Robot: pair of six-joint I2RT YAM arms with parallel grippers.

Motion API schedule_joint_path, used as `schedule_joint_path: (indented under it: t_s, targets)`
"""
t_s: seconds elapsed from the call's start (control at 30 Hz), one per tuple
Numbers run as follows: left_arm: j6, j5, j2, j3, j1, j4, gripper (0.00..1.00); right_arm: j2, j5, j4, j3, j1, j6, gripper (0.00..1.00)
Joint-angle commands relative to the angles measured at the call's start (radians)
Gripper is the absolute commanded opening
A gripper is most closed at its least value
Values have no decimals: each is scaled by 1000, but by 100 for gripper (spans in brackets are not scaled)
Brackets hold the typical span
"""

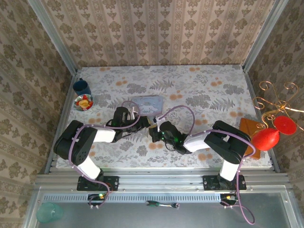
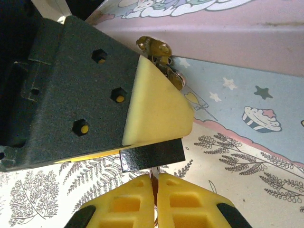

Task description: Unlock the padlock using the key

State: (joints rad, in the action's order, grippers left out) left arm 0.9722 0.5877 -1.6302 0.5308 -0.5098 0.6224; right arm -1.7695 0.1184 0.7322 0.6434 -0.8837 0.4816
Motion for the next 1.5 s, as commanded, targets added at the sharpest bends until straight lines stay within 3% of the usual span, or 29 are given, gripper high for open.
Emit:
schedule_joint_path:
  t_s: [0.0, 0.13, 0.33, 0.63, 0.87, 1.03, 1.3, 1.37, 1.47]
  targets:
    - [2, 44, -21, 5, -1, 30, 2, -10, 8, 20, -17, 17, 87, 9]
    - [-24, 40, -10, 10, -1, -2, 8, -13, 18, 19, -21, 16, 93, 8]
    - [-52, 28, -2, 16, 2, -50, 28, -18, 24, 3, -16, 17, 86, 8]
    - [-59, -3, 3, 6, 17, -88, 46, -16, 24, -20, -8, 17, 78, 8]
    - [-55, -15, 14, -6, 26, -88, 50, -10, 21, -51, 1, 15, 74, 10]
    - [-63, -17, 39, -17, 34, -84, 51, 3, 24, -115, 18, 18, 65, 25]
    - [-82, -16, 97, -38, 47, -70, 51, 46, 21, -174, 23, 37, 35, 34]
    - [-115, -63, 155, -46, 47, -110, 49, 58, 11, -197, 36, 44, 15, 35]
    - [-246, -225, 314, -13, -11, -332, 50, 75, -13, -281, 79, 51, -8, 36]
